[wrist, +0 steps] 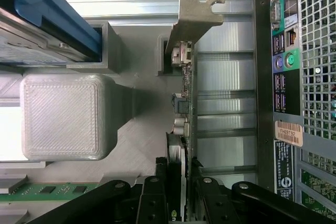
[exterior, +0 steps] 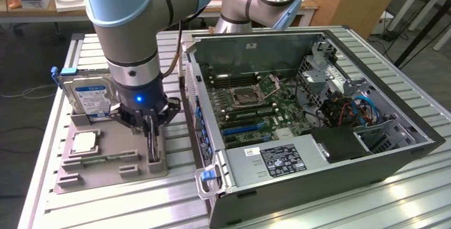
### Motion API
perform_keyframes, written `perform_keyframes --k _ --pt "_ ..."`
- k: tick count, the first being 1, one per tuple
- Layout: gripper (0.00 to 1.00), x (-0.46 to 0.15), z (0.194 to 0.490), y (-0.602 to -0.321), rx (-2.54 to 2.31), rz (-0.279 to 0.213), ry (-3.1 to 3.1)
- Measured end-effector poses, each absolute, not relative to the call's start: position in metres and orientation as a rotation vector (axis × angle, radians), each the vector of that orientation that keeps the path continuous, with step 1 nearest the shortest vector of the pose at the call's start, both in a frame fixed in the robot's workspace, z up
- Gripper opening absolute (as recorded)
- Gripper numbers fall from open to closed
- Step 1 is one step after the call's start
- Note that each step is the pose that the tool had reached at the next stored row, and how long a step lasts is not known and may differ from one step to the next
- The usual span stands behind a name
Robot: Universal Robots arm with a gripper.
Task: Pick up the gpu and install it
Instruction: 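Pick up the gpu and move the gpu toward the slot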
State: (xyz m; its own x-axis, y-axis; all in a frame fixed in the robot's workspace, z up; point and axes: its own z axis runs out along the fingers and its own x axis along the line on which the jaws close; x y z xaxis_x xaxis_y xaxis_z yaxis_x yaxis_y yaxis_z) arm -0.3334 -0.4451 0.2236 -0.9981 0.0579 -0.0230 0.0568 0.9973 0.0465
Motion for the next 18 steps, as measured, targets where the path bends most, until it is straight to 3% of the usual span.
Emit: perform_keyframes --k 18 --pt "0.27 -0.3333 0.2248 -0.4451 0.089 0.072 3.115"
